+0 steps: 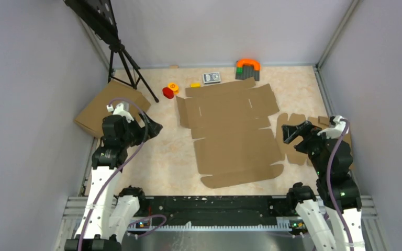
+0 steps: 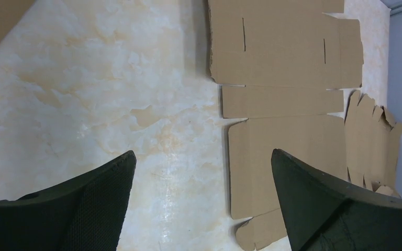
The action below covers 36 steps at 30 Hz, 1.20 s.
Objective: Fold the paper box
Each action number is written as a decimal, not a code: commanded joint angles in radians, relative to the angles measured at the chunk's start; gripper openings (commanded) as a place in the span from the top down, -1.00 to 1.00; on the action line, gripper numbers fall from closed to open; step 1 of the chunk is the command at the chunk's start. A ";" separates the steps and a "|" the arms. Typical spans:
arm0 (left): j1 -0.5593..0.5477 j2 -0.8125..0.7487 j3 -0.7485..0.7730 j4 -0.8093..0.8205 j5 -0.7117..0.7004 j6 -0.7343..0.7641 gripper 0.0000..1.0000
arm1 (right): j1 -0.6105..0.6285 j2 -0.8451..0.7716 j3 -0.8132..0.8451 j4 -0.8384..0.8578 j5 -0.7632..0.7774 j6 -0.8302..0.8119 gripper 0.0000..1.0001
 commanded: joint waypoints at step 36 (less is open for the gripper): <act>-0.184 0.828 0.063 0.777 -0.008 -0.164 -0.42 | 0.044 0.242 -0.127 0.094 -0.228 0.039 -0.75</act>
